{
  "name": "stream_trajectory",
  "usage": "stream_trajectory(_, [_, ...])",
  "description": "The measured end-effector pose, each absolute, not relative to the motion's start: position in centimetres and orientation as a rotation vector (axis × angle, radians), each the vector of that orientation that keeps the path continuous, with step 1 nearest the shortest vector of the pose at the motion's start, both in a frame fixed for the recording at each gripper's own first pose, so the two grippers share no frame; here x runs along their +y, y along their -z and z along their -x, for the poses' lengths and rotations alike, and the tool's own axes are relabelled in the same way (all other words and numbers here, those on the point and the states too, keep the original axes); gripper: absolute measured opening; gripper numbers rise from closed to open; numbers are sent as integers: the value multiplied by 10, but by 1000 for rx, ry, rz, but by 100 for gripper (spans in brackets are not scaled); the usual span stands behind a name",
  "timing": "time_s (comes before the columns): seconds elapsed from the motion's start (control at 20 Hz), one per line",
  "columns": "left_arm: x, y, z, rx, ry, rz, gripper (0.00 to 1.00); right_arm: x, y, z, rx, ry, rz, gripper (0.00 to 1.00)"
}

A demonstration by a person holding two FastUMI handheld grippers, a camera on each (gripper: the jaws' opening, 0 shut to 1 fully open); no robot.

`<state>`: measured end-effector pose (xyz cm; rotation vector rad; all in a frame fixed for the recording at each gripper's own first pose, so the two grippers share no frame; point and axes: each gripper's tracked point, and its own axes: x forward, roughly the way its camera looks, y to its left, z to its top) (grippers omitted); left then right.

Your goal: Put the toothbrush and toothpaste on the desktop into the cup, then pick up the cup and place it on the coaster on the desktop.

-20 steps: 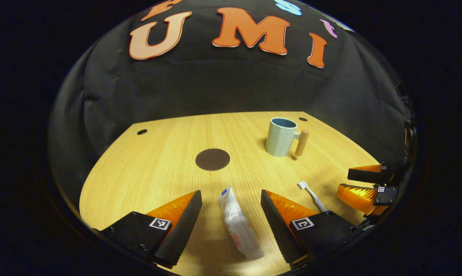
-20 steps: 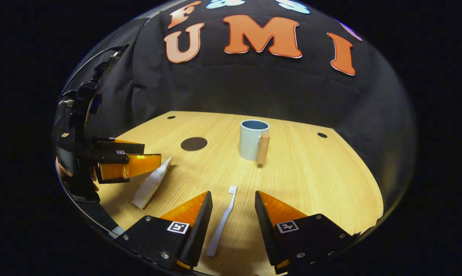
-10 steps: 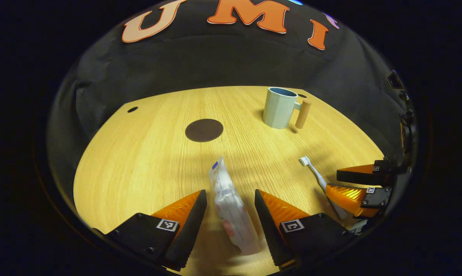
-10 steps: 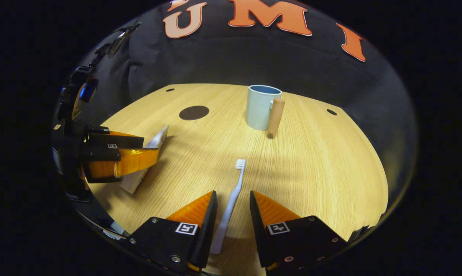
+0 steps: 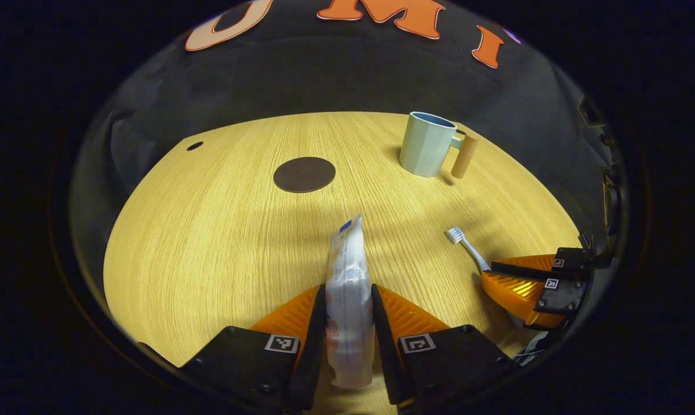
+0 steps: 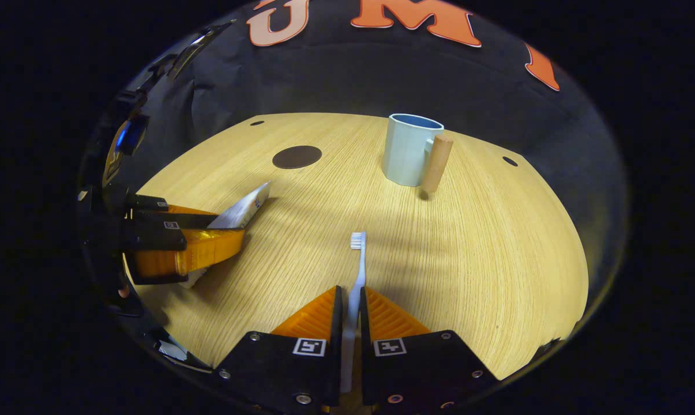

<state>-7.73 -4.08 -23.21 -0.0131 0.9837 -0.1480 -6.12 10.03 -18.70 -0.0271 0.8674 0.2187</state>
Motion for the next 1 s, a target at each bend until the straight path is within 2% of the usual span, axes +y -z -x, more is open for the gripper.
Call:
stream_trajectory(0.05, [-41,232,77,984,150,17,45,99,186,59,870,-213,11,11])
stream_trajectory(0.1, [-41,232,77,971,152,20,47,97,186,57,872,-211,-5,8])
stream_trajectory(0.15, [-42,233,77,975,158,15,44,94,184,56,873,-203,-23,8])
stream_trajectory(0.25, [-42,230,74,949,157,21,43,92,184,50,865,-189,-61,6])
stream_trajectory(0.3, [-43,231,78,957,162,19,37,89,185,48,857,-172,-73,6])
stream_trajectory(0.6, [-43,228,74,935,174,24,37,79,151,33,752,-180,-111,5])
stream_trajectory(1.0, [-36,224,65,905,146,68,37,67,59,-14,479,-217,-176,5])
